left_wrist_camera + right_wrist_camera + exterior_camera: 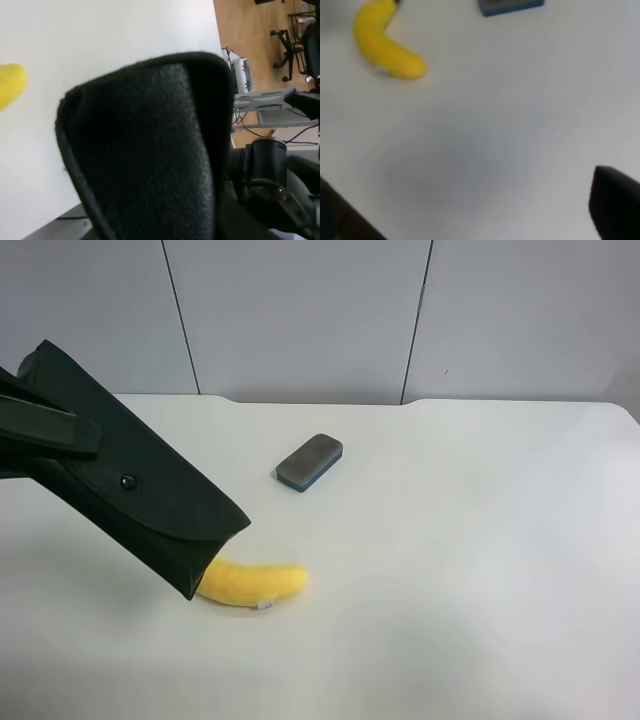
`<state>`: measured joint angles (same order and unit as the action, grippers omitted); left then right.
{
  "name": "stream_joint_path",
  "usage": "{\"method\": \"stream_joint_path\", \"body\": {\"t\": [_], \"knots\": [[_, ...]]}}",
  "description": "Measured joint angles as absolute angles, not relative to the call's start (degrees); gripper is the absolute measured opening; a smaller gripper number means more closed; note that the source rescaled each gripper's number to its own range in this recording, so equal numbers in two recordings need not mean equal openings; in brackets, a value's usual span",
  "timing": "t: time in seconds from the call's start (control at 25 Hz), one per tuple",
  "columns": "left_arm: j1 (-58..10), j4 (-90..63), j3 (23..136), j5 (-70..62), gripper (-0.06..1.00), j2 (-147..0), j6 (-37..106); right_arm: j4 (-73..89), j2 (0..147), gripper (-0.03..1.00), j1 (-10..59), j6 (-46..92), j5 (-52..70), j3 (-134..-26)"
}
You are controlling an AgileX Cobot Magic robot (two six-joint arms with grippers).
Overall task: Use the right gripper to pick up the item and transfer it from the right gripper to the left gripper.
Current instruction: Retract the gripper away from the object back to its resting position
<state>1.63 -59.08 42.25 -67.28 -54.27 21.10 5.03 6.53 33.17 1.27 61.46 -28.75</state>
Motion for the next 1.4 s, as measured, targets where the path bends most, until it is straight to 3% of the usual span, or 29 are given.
{"method": "stream_joint_path", "body": {"t": [0.28, 0.44, 0.72, 1.12, 1.4], "knots": [[1.63, -55.35, 42.25, -64.13, 0.0, -54.27, 21.41, 5.03, -0.16, 0.99, 14.76, 1.27, 61.4, -28.64], [1.63, -49.75, 42.25, -60.68, 0.0, -54.27, 21.68, 5.03, -0.16, 0.99, 9.77, 1.27, 61.4, -28.64], [1.63, -48.33, 42.25, -50.5, 0.0, -60.3, 23.37, 5.03, -0.16, 1.0, 9.32, 1.27, 61.4, -28.64], [1.63, -73.45, 45.51, -46.39, 0.0, -86.71, 47.99, 5.03, -0.16, 1.0, 9.32, 1.27, 61.4, -28.64], [2.76, -77.84, 54.55, -46.57, 0.0, -99.14, 55.12, 5.03, -0.16, 1.0, 9.32, 1.27, 61.4, -28.64]]}}
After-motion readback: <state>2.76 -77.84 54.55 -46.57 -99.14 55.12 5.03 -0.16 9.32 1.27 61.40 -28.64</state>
